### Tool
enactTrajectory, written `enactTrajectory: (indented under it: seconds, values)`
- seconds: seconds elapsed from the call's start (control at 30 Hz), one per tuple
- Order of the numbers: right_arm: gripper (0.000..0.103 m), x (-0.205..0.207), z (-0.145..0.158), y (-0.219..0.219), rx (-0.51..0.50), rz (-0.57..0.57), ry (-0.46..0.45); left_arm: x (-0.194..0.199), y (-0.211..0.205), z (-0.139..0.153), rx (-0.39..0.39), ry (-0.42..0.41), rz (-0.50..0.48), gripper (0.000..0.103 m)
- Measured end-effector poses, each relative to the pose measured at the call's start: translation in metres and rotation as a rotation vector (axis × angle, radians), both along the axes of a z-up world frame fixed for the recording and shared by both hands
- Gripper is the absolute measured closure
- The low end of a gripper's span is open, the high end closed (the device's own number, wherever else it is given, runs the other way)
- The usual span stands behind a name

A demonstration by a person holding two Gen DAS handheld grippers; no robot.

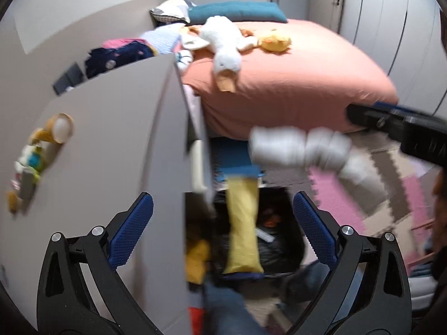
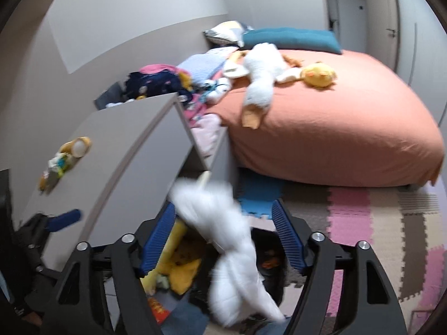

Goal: Collect trash
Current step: 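Open both tools over the black bin to drop towel and packet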

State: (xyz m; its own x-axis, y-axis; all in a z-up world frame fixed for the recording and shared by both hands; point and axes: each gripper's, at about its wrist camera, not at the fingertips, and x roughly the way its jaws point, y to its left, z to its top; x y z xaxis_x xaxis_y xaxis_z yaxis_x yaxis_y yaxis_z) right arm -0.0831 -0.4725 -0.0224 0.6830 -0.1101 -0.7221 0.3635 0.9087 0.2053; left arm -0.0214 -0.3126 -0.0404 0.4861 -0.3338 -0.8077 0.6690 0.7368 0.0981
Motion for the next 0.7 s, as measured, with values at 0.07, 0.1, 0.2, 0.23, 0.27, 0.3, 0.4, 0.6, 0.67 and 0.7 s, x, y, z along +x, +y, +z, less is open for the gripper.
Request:
enactTrajectory:
  seconds: [0.07, 0.1, 0.2, 0.23, 0.27, 0.3, 0.4, 0.6, 0.67, 0.7]
  values:
    - [0.030, -0.001, -0.001, -0.002, 0.006, -0.004, -0.005, 0.002, 0.005, -0.002, 0.004, 0.011, 0.015, 0.007]
    - [0.030, -0.001, -0.002, -0.003, 0.011, -0.005, -0.009, 0.004, 0.007, -0.002, -0.002, 0.019, 0.020, 0.007]
    - [0.030, 0.000, -0.006, -0.004, 0.025, 0.001, -0.010, 0.008, 0.014, -0.002, -0.010, 0.024, 0.037, 0.007]
    - [0.030, 0.001, -0.007, -0.004, 0.028, 0.002, -0.007, 0.008, 0.016, -0.003, -0.009, 0.025, 0.040, 0.007]
    - [0.030, 0.003, -0.008, -0.003, 0.032, 0.003, -0.007, 0.008, 0.018, -0.003, -0.007, 0.024, 0.043, 0.007]
    - [0.030, 0.005, -0.010, -0.002, 0.040, 0.009, -0.006, 0.008, 0.020, -0.004, -0.005, 0.024, 0.048, 0.007]
    - [0.030, 0.010, -0.010, 0.004, 0.046, 0.024, -0.008, 0.011, 0.025, -0.005, -0.004, 0.028, 0.061, 0.007]
    - [0.030, 0.024, -0.012, 0.023, 0.043, 0.077, -0.005, 0.020, 0.045, -0.005, -0.005, 0.029, 0.105, 0.007]
    - [0.030, 0.030, -0.012, 0.031, 0.044, 0.099, -0.006, 0.024, 0.053, -0.004, -0.008, 0.030, 0.123, 0.007]
    - [0.030, 0.032, -0.012, 0.034, 0.044, 0.108, -0.007, 0.026, 0.057, -0.004, -0.010, 0.030, 0.132, 0.007]
